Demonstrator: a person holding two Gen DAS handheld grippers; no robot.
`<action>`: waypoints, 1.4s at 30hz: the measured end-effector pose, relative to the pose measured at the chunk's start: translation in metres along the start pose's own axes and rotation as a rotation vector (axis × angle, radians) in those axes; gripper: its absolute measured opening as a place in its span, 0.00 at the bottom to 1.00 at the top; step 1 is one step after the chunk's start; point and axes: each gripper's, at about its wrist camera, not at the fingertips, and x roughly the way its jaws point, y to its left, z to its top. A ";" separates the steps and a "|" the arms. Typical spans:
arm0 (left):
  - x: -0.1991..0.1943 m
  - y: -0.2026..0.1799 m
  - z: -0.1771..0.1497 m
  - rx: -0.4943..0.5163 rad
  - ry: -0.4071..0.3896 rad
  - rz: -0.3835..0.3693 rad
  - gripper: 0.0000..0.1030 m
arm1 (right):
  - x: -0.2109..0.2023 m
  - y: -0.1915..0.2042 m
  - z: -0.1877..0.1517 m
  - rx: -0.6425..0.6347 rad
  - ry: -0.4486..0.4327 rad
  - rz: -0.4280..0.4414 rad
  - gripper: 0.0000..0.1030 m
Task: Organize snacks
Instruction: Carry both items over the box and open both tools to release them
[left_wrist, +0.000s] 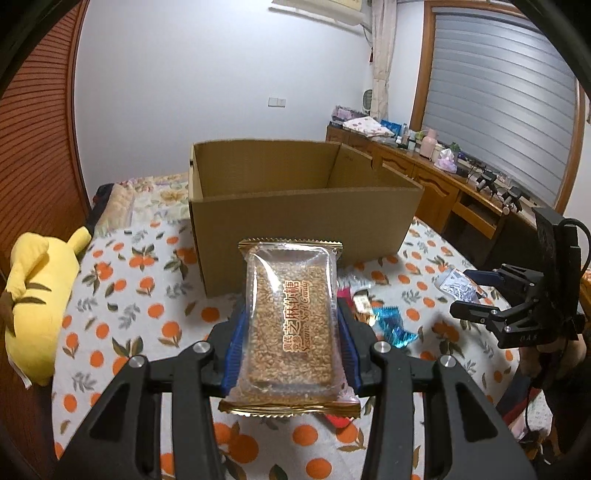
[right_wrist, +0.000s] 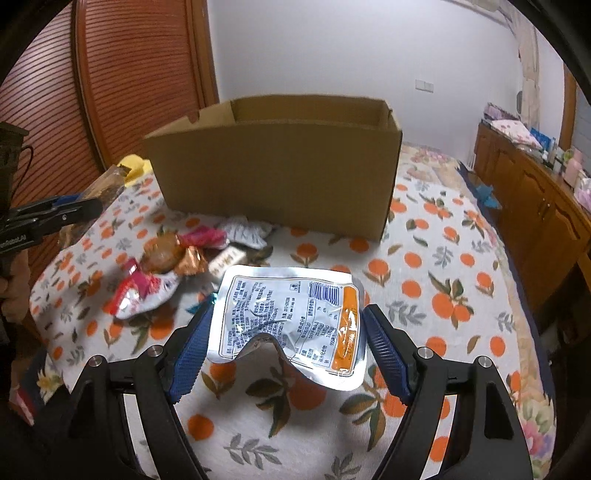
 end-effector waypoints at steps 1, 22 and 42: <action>-0.001 0.000 0.004 0.001 -0.007 -0.002 0.42 | -0.001 0.000 0.003 -0.001 -0.005 0.000 0.80; 0.010 -0.002 0.068 0.059 -0.055 0.018 0.42 | -0.017 0.004 0.089 -0.044 -0.138 0.009 0.80; 0.059 0.008 0.107 0.061 -0.025 0.055 0.42 | 0.011 -0.008 0.137 -0.015 -0.130 0.019 0.80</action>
